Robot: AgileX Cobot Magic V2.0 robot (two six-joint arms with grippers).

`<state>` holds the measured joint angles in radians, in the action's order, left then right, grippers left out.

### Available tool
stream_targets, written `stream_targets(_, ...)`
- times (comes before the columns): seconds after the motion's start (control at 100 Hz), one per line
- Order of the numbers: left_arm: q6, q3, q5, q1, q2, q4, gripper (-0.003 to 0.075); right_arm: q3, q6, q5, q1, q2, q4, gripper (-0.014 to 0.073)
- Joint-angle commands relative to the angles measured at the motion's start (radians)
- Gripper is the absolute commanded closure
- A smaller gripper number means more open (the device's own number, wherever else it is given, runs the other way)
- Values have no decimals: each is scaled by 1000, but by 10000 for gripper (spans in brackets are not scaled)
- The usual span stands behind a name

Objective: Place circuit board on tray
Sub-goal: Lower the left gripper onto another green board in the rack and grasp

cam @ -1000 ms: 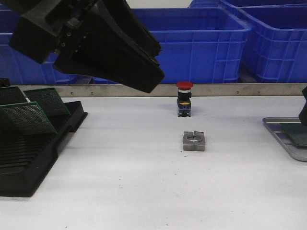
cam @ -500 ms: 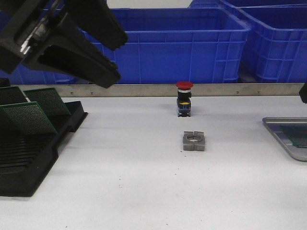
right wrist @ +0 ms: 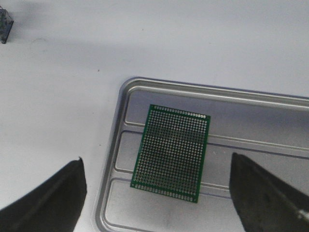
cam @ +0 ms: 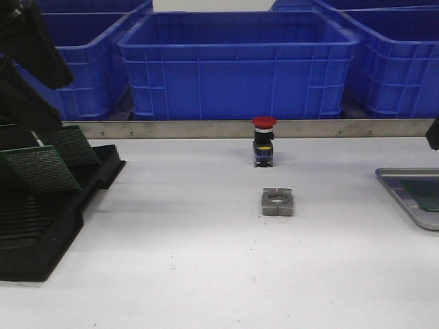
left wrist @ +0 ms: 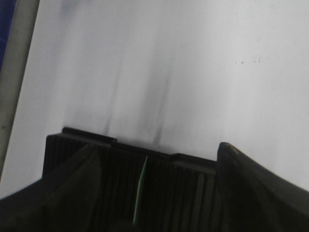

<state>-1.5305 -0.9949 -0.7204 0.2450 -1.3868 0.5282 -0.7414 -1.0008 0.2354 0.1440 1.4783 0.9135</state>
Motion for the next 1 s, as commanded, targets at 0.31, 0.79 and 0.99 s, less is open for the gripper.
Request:
stream_targets(0.31, 14, -27, 100, -50, -165, -23, 255, -28, -9, -15, 6, -36, 12, -27)
stream_targets(0.79, 14, -27, 179, -50, -227, -15, 706, -28, -9, -11, 6, -36, 12, -27)
stream_targets(0.99, 14, -27, 179, -50, -221, -15, 737, -28, -9, -12, 6, -36, 12, -27)
